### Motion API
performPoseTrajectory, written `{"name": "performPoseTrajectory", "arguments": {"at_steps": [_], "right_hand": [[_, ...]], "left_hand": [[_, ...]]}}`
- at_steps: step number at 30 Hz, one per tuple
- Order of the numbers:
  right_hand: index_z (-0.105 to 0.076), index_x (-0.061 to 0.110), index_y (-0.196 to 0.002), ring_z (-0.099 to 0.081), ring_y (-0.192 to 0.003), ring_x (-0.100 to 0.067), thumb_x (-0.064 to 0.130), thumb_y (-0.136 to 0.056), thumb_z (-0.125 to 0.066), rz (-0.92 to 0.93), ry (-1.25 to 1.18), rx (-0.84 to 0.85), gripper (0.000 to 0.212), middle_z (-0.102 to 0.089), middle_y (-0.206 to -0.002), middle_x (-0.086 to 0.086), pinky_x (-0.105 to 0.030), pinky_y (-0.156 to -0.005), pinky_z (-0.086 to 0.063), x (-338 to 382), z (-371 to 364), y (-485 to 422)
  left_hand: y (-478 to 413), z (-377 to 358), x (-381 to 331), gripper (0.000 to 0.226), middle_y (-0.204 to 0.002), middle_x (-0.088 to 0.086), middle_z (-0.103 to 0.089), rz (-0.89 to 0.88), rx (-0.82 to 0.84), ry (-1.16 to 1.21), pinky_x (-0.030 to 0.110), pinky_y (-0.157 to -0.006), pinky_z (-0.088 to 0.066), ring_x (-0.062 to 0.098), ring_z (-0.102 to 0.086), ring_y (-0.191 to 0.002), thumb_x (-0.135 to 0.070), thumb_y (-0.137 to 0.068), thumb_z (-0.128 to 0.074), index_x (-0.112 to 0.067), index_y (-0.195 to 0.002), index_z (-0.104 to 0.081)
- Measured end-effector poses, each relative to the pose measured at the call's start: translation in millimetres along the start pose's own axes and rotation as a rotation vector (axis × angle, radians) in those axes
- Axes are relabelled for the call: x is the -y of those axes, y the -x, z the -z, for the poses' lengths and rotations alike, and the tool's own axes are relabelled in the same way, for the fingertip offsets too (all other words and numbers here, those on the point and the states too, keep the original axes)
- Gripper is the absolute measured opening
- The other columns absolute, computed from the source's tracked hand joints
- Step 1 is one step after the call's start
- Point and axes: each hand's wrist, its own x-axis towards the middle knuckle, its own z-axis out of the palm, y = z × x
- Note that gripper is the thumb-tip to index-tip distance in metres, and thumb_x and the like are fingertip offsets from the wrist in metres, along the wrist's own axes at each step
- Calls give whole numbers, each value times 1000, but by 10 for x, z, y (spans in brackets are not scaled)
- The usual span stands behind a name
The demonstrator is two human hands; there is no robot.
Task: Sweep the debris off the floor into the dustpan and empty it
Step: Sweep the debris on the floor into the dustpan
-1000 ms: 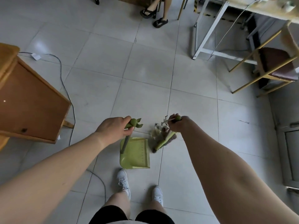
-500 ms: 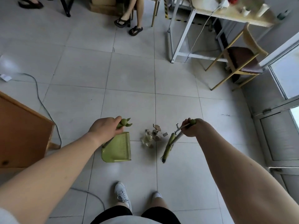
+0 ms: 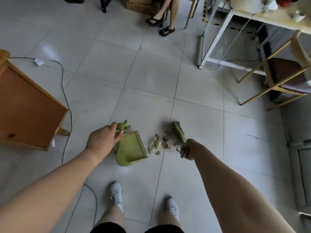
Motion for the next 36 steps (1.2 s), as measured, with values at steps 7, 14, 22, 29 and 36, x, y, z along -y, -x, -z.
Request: {"name": "performPoseTrajectory", "arguments": {"at_steps": [7,14,22,29,36], "right_hand": [[-42,9,-70,-32,-25,-13,11,-98,-23,-11,159,151,34,-34,-35,-3,-17,-35,-37,-116,38,-24],[-46,5,-79,-32,-29,-20,8,-94,-18,25,352,174,32,-35,-32,-7,-24,-57,-38,-387,227,57],[-41,6,-85,-31,-32,-18,8,-94,-14,58,438,112,29,-36,-37,-9,-24,-50,-34,-871,252,274],[-38,6,-64,-29,-37,-14,3,-94,-15,98,412,19,38,-36,-53,-8,-20,-45,-20,-690,492,523],[-36,10,-70,-27,-31,-10,12,-97,-15,68,369,-5,35,-34,-50,-6,-21,-42,-22,-668,712,366]], "left_hand": [[567,-162,-687,31,-67,12,-64,129,0,-11,29,-44,-39,31,-62,-55,-38,-93,-55,-8,-96,-57],[1058,-230,-1002,33,-77,8,-64,236,32,-17,29,-47,-36,28,-64,-64,-44,-95,-47,-11,-99,-54],[1426,-320,-907,32,-76,8,-63,254,57,86,29,-49,-38,28,-63,-66,-43,-96,-45,-12,-101,-53],[1566,-202,-839,32,-75,6,-62,207,71,96,30,-50,-41,26,-62,-64,-43,-98,-41,-12,-99,-50],[1637,-216,-876,31,-76,7,-63,233,70,111,32,-52,-45,25,-62,-65,-41,-98,-41,-12,-101,-50]]}}
